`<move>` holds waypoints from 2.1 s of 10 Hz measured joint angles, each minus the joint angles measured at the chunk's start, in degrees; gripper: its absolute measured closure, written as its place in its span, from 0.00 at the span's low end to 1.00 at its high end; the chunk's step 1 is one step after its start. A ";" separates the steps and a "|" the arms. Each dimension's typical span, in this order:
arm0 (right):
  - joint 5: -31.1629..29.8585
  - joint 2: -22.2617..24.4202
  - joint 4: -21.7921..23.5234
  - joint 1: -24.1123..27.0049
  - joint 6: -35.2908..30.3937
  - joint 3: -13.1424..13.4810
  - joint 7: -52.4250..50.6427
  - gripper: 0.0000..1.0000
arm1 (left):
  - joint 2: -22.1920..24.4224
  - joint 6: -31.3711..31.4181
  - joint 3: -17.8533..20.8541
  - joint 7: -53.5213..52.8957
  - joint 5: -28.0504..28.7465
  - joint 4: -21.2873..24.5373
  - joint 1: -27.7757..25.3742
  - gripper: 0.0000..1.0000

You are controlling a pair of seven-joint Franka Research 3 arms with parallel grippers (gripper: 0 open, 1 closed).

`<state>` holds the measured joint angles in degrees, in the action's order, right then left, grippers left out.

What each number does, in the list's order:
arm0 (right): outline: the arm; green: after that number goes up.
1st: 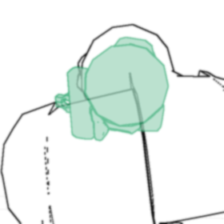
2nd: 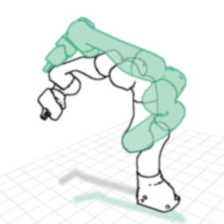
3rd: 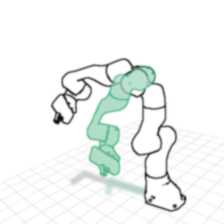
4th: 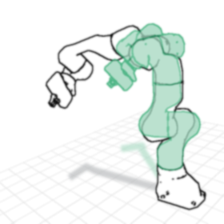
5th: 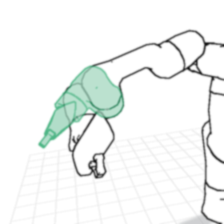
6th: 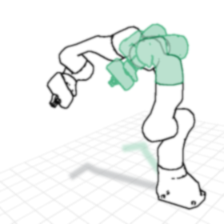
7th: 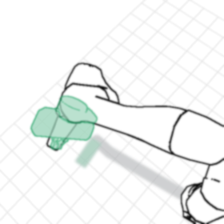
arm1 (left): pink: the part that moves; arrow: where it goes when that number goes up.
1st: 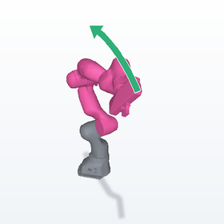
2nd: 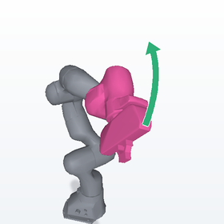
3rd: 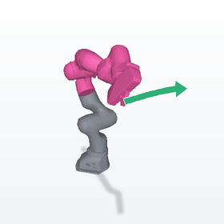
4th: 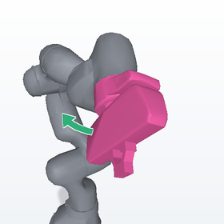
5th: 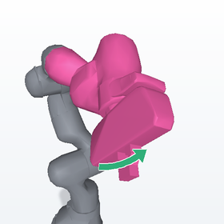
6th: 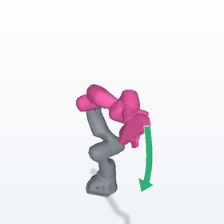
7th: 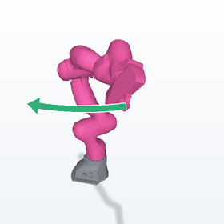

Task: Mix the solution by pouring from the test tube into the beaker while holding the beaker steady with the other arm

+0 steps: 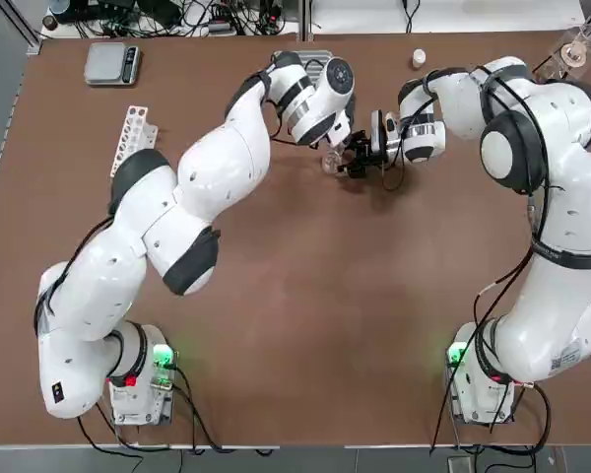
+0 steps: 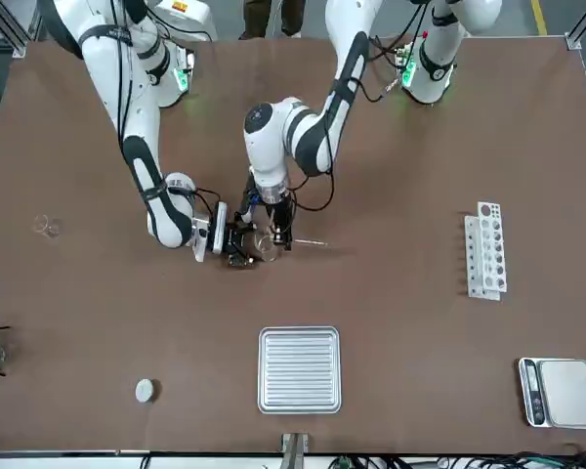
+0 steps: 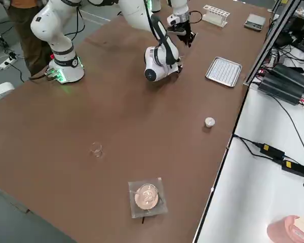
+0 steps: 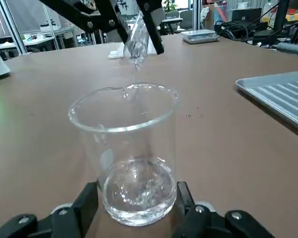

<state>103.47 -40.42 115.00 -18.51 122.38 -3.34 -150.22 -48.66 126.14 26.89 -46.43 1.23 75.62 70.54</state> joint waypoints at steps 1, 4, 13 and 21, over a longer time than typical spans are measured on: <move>0.00 0.00 0.00 0.00 0.00 0.00 0.00 0.28 | 0.00 -0.02 0.01 0.00 0.15 -0.22 0.00 0.78; 0.00 0.00 0.00 0.00 0.00 0.00 0.00 0.28 | -0.01 -0.37 0.09 0.00 0.95 -0.46 0.01 0.78; 0.00 0.00 0.00 0.00 0.00 0.00 0.00 0.28 | -0.81 -2.11 0.10 0.01 3.04 -1.03 1.43 0.78; 0.00 0.01 -0.05 0.04 0.00 0.02 0.01 0.20 | 1.24 -2.54 3.94 -0.63 -13.18 -3.33 -4.74 0.78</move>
<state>103.48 -40.42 114.95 -18.47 122.38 -3.32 -150.21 -47.42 123.60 30.82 -47.06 -11.95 72.29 65.80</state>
